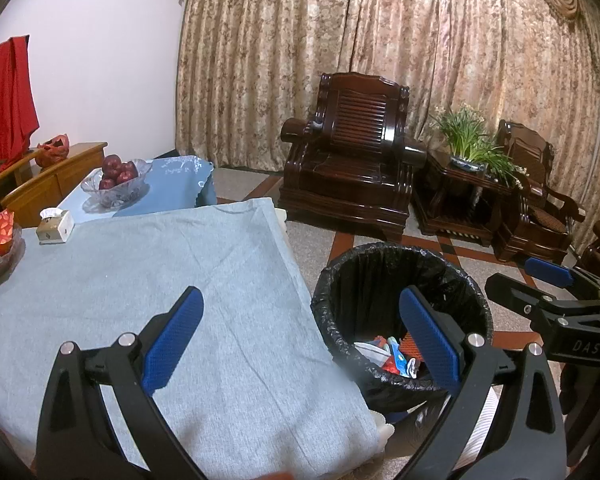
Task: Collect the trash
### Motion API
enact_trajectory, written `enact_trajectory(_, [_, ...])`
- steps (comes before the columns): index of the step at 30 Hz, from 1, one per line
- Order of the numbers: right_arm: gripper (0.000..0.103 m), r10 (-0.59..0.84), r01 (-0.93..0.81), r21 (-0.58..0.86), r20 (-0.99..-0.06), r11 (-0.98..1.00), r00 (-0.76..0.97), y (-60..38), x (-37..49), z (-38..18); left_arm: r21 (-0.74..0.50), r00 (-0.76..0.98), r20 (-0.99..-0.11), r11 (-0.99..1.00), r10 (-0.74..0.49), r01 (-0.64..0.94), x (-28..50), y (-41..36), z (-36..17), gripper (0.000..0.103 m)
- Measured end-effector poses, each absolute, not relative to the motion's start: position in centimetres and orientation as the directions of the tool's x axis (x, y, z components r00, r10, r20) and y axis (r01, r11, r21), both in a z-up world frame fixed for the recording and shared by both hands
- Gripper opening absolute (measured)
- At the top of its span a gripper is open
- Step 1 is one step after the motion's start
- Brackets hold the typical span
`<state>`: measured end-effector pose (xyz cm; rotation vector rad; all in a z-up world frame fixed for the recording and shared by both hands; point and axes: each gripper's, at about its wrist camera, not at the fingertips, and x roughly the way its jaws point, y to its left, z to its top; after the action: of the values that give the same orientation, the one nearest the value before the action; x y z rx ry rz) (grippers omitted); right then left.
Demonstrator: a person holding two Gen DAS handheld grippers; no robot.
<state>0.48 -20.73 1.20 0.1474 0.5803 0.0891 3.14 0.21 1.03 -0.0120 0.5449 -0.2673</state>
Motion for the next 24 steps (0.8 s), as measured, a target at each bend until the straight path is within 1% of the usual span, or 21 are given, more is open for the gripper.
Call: enact_trajectory(24, [0.097,0.126,-0.043,0.162,-0.543,0.986,0.830,-20.63,0.55,1.08,-0.082,0.821,-0.511,0.965,-0.255,0.248,3.17,0.20,1.19,0.096])
